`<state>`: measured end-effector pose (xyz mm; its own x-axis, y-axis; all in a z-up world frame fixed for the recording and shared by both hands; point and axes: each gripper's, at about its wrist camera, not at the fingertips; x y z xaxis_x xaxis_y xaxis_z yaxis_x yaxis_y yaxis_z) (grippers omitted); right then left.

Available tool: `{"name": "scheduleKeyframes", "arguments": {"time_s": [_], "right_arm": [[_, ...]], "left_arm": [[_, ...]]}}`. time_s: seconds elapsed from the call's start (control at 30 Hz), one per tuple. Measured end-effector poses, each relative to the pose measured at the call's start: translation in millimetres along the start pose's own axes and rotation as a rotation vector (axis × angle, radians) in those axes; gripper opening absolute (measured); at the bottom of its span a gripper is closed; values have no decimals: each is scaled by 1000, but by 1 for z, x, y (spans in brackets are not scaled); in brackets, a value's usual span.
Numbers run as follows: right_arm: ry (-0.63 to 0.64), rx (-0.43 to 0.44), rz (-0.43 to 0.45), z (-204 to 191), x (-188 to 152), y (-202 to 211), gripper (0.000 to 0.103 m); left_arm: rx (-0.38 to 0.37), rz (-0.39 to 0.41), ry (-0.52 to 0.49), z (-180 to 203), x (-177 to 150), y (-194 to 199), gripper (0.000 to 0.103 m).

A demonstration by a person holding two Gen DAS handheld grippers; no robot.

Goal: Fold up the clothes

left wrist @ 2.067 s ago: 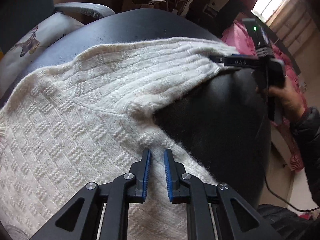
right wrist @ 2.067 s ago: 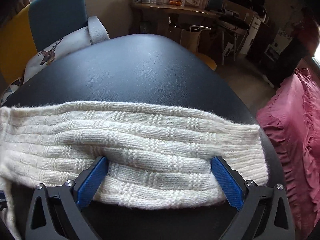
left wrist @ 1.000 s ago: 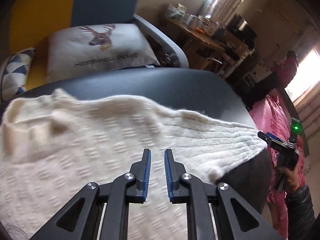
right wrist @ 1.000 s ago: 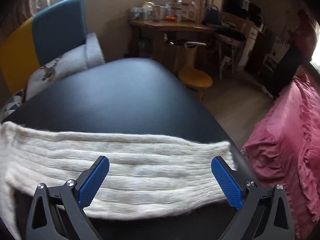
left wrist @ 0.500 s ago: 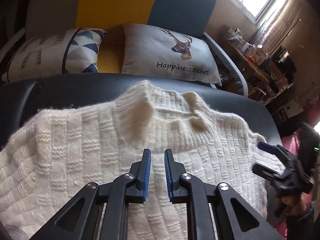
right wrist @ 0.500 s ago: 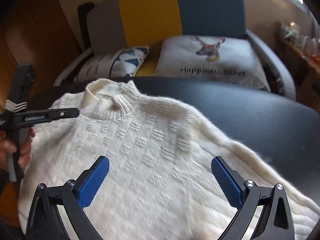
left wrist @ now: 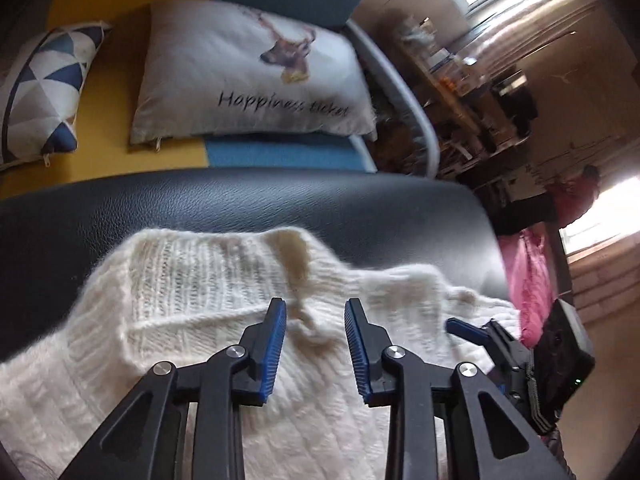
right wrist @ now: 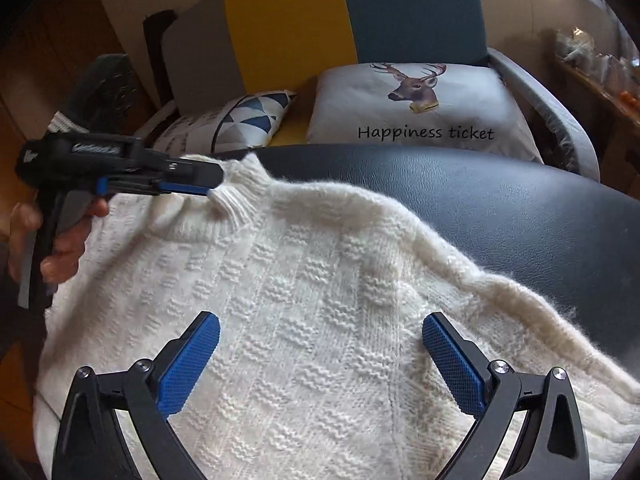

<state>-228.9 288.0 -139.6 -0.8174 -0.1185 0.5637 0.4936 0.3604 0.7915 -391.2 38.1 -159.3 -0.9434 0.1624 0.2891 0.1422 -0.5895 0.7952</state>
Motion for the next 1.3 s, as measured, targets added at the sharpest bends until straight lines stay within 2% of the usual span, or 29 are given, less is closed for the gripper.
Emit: {"name": "scheduleKeyframes", "arguments": {"time_s": [0.1, 0.13, 0.17, 0.23, 0.27, 0.33, 0.43, 0.5, 0.53, 0.67, 0.8, 0.87, 0.9, 1.07, 1.2, 1.3], "right_arm": [[1, -1, 6, -2, 0, -8, 103], [0, 0, 8, -1, 0, -8, 103], [-1, -2, 12, -1, 0, -9, 103], [1, -7, 20, -1, -2, -9, 103], [8, -11, 27, -1, -3, -9, 103], [33, -25, 36, -3, -7, -10, 103], [73, -64, 27, -9, -8, -12, 103], [97, -92, 17, -13, -8, -15, 103], [105, -104, 12, -14, -8, -15, 103], [115, -132, -3, -16, -7, -17, 103], [92, -186, -67, -20, 0, -16, 103], [62, -222, -73, -28, 1, -6, 103], [63, -207, -53, -37, -1, 3, 103], [50, -20, 55, -96, -15, 48, 103], [-14, 196, 68, -150, -34, 60, 103], [7, 259, 36, -196, -51, 48, 103]], "left_arm": [[-48, -8, -8, 1, 2, -2, 27], [-71, -8, -16, 5, 2, -3, 15], [-89, -6, -39, 12, 3, -5, 7], [-86, 30, -98, 28, 4, -7, 3], [-53, 55, -109, 32, 6, -8, 3], [59, 75, -60, 23, 14, -15, 3], [98, 93, -4, 12, 17, -16, 4], [155, 86, -50, 26, 13, -12, 5], [179, 84, -69, 32, 10, -10, 12], [149, 154, -12, 32, -15, 32, 16], [159, 204, 38, 21, -81, 79, 16], [160, 223, 67, 12, -123, 101, 16], [155, 231, 89, 7, -145, 112, 16], [69, 302, 308, -46, -253, 176, 17], [83, 414, 537, -112, -349, 237, 19], [149, 510, 696, -162, -416, 284, 21]]}}
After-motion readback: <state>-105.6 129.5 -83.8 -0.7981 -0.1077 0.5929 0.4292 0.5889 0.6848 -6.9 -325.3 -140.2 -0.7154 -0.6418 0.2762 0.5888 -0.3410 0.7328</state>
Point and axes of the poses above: each gripper's, at about its wrist camera, not at the fingertips, and y roughly against the way its jaws point, z to its right, x to its top, and after that the axes turned 1 degree about x, right-handed
